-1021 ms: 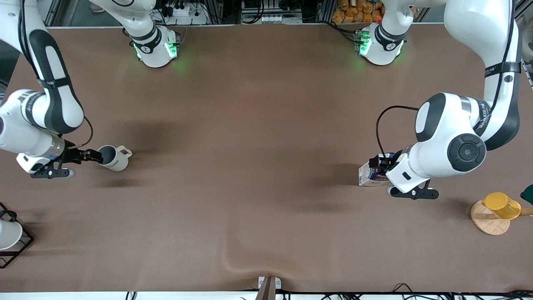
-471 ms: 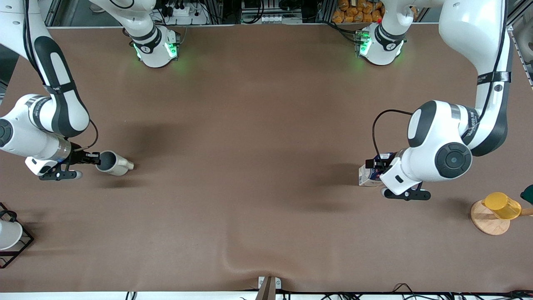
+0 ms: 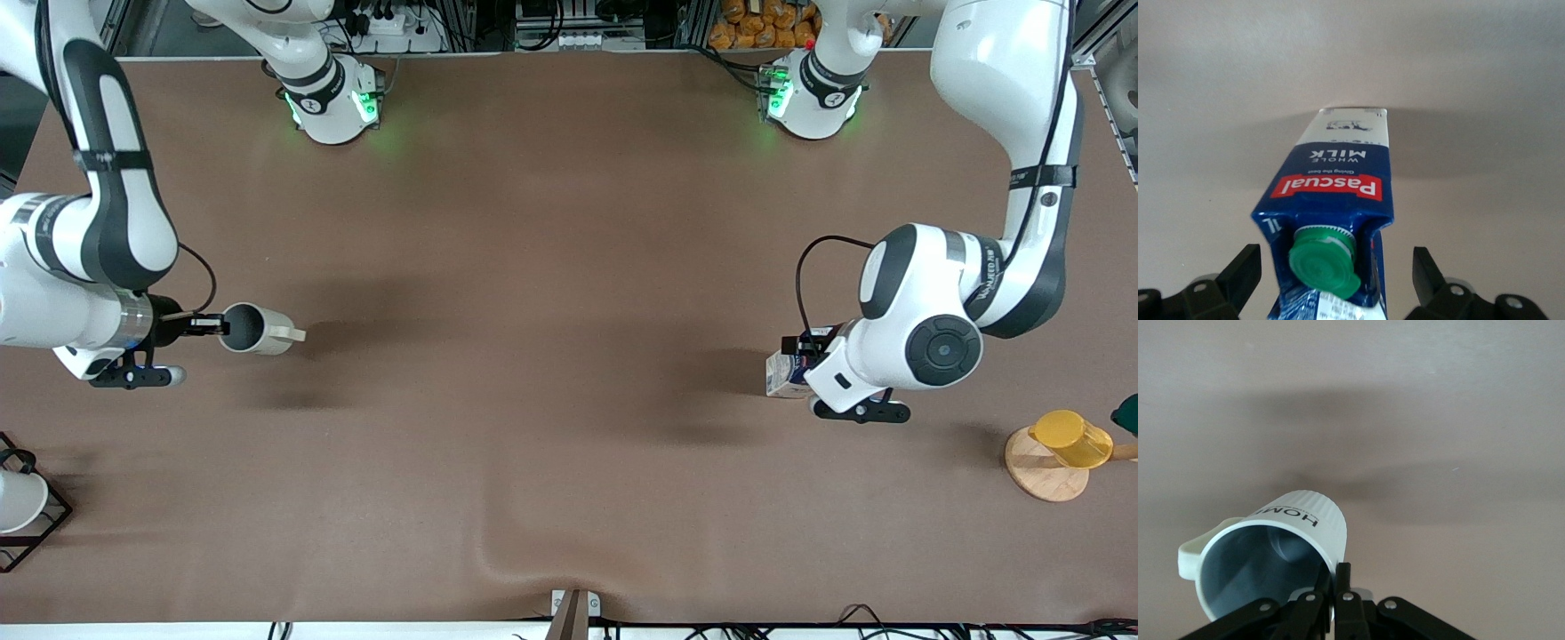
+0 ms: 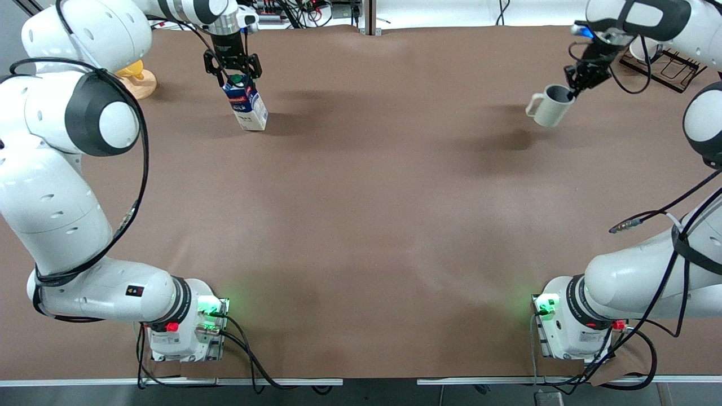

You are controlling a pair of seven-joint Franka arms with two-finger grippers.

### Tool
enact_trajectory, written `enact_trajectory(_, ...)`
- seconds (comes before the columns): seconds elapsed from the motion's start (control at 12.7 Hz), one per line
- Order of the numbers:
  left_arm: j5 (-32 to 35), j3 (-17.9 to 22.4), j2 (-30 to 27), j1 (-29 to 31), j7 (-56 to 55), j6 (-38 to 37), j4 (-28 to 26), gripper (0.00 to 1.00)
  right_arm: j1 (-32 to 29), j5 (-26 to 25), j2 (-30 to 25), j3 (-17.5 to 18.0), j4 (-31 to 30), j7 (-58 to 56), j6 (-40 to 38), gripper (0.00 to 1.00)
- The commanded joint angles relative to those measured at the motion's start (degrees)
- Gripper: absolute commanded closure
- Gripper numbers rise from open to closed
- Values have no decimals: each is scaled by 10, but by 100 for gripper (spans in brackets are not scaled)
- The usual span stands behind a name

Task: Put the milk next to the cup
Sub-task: 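Carry the mug to the table center while the left gripper lifts the carton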

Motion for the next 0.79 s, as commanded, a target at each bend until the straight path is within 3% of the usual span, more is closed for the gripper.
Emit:
enact_trajectory(0.0,16,-1,6,0,-8,8,-6,50,69,21,-17,-3,8,126,-13,100)
enact_trajectory(0.08,16,-1,4,2,-6,8,-6,95,98,41,-17,-3,19,179,-16,100)
enact_trajectory(0.16,16,-1,2,5,-2,8,-5,100,133,60,-13,-3,33,239,-18,100)
enact_trajectory(0.47,14,-1,-10,6,-10,8,6,100,251,70,19,-3,98,452,-10,100)
enact_trajectory(0.71,12,-1,-37,5,-12,7,7,100,305,100,53,-3,125,565,29,100)
